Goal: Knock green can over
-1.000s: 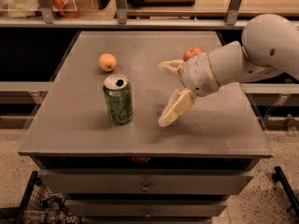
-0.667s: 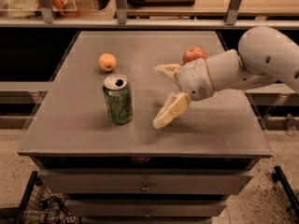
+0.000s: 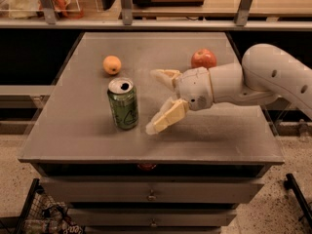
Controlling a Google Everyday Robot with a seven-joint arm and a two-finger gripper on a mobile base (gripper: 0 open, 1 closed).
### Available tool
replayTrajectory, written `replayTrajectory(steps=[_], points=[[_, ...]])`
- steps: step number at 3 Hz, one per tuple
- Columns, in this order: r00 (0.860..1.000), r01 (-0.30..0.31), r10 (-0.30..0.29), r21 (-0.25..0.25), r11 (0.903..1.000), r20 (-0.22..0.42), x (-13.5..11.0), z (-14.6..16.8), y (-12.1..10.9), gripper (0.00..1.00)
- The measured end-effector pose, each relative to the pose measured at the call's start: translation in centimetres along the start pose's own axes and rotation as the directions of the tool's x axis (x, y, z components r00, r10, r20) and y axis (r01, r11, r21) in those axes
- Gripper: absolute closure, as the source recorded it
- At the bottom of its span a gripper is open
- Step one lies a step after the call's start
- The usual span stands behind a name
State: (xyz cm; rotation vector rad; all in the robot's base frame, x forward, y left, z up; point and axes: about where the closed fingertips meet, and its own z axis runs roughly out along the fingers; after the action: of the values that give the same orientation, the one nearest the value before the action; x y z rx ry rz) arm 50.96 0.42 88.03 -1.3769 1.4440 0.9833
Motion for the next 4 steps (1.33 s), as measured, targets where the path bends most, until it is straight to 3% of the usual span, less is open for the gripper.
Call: replayTrajectory(steps=[2,4], points=[[0.992,-0.038,0.036,0.007,0.9993,0.124,-1.1,3.2,0.2,0.0],[0.979,-0.022,0.023,-0.008,0.9997,0.205,-1.4,5.6,0.0,0.0]])
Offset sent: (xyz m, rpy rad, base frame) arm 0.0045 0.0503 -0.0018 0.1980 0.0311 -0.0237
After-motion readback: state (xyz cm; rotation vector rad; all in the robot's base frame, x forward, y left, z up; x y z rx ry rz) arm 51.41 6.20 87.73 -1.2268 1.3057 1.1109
